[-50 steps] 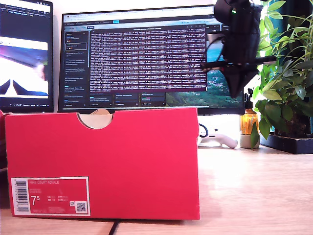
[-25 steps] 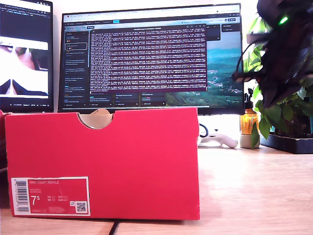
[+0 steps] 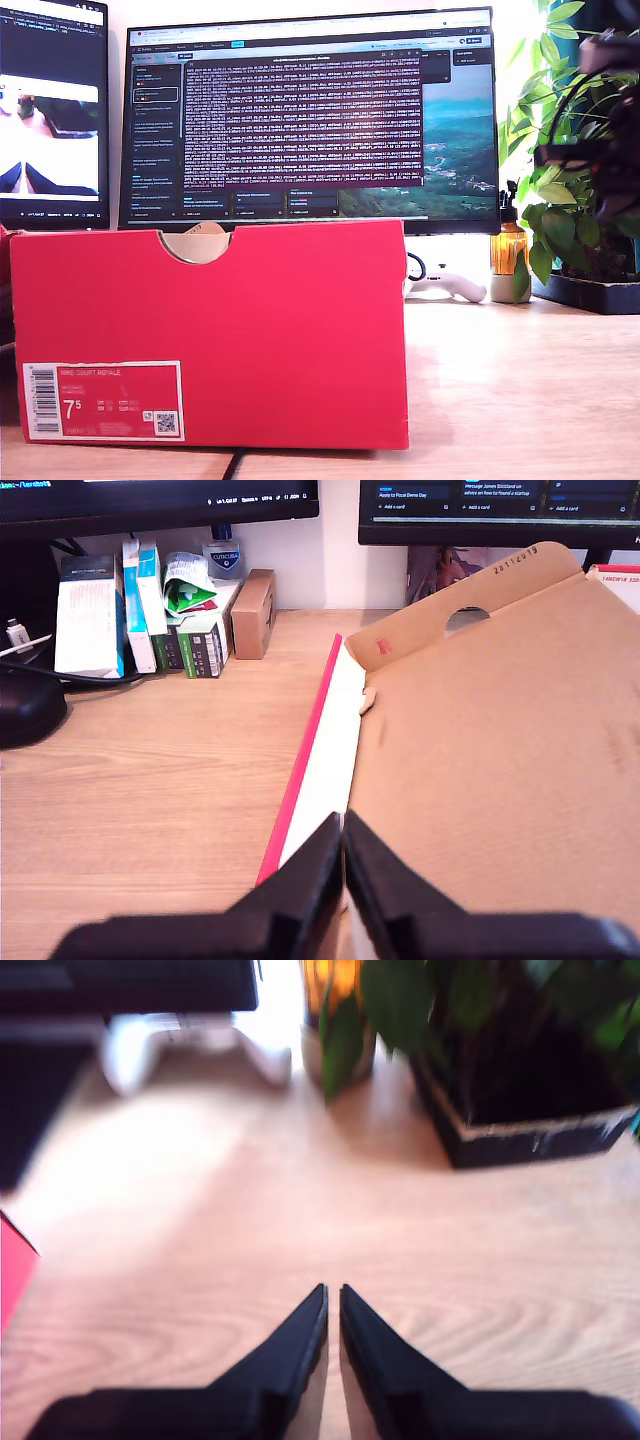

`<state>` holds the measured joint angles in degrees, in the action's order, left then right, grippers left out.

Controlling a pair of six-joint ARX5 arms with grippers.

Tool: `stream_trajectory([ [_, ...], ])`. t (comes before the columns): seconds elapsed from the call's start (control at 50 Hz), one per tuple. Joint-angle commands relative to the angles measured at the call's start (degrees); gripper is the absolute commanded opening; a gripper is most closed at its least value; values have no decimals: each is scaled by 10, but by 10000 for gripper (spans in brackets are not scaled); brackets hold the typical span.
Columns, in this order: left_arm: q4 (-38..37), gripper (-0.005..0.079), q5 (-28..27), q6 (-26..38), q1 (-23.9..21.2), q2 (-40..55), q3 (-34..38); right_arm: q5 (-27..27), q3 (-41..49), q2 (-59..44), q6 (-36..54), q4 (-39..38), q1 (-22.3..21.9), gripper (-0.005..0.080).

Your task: Pack the blue shoes by picking the first shoe and placing it inside the red shoebox, left side, then picking and rotating the second shoe and placing it in the shoebox

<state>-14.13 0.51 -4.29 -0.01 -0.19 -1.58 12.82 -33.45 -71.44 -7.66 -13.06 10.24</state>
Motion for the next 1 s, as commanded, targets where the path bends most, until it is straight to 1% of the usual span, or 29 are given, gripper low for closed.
stream_trajectory([
  [0.0, 3, -11, -1, -2, -1, -5, 21, 2, 30, 19, -5, -20, 5, -11],
  [0.22, 3, -11, -1, -2, -1, -5, 21, 3, 117, 92, -15, -86, 5, -11],
  [0.4, 3, -11, -1, -2, -1, -5, 21, 13, 175, 165, -13, -128, -15, -11],
  [0.66, 3, -11, -1, -2, -1, -5, 21, 10, 227, 247, -7, -148, -48, -11],
  [0.82, 3, -11, -1, -2, -1, -5, 21, -23, 268, 296, 4, -165, -59, -11],
  [0.98, 3, -11, -1, -2, -1, -5, 21, -34, 298, 347, 3, -163, -71, -11],
])
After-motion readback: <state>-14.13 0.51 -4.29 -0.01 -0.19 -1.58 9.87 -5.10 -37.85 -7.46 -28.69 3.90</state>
